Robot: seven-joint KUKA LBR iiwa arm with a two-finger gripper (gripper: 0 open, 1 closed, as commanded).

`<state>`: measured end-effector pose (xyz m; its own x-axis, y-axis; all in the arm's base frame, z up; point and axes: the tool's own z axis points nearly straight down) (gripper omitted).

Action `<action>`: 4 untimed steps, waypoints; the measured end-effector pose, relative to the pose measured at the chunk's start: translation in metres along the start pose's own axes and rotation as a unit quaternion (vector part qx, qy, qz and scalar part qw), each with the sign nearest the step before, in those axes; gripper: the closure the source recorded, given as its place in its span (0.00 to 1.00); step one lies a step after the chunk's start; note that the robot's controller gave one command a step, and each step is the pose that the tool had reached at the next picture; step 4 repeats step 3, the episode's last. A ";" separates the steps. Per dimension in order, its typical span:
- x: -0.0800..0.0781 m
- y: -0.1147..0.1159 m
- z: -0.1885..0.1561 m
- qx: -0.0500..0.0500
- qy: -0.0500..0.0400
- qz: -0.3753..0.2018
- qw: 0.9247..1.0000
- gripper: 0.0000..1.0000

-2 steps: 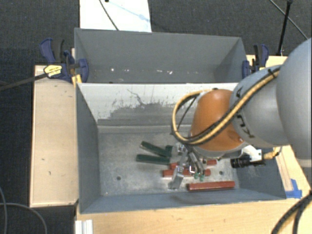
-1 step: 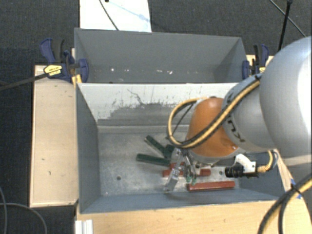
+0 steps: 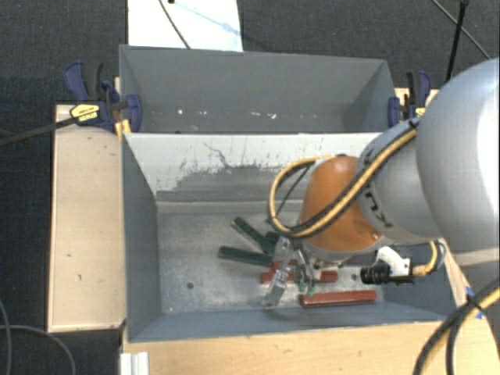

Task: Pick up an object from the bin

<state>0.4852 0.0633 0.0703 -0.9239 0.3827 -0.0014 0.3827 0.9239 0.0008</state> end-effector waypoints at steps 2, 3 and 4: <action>-0.003 0.001 -0.062 -0.001 -0.002 -0.003 1.000 1.00; -0.005 0.002 -0.114 -0.001 -0.002 -0.005 1.000 1.00; -0.005 0.002 -0.114 -0.001 -0.002 -0.005 1.000 1.00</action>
Offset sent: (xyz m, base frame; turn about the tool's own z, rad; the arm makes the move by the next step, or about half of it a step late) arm 0.0000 0.0000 0.0000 0.0000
